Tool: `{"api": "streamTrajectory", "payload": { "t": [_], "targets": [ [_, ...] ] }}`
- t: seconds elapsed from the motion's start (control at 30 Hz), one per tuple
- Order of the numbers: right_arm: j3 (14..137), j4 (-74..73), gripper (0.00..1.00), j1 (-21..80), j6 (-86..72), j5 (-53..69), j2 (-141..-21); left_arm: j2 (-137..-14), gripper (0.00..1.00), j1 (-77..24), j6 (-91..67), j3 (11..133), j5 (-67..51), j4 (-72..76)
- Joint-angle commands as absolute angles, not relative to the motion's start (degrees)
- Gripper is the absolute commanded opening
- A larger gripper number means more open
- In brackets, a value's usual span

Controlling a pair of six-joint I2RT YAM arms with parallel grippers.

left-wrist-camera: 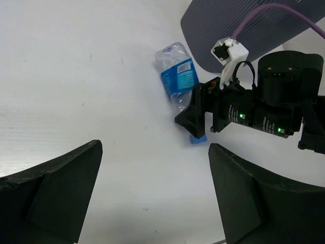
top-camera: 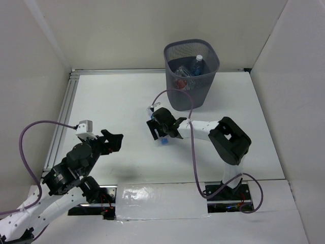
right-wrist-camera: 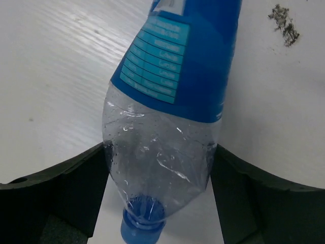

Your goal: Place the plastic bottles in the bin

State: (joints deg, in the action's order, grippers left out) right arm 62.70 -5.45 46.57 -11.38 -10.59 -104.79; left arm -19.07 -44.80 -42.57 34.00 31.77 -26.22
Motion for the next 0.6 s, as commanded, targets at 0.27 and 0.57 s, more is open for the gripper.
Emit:
{"api": "streamTrajectory", "payload": {
  "t": [0.27,0.57],
  "targets": [
    [65.3,-2.72,0.14,45.61,2.09,4.72,-101.09,-21.53,0.98,-45.09,-43.51,33.13,30.41,-23.82],
    [84.27,-8.79,0.13,43.51,10.72,20.66,-85.35,-23.81,1.0,-45.09,-41.75,31.91,28.83,-18.29]
  ]
}}
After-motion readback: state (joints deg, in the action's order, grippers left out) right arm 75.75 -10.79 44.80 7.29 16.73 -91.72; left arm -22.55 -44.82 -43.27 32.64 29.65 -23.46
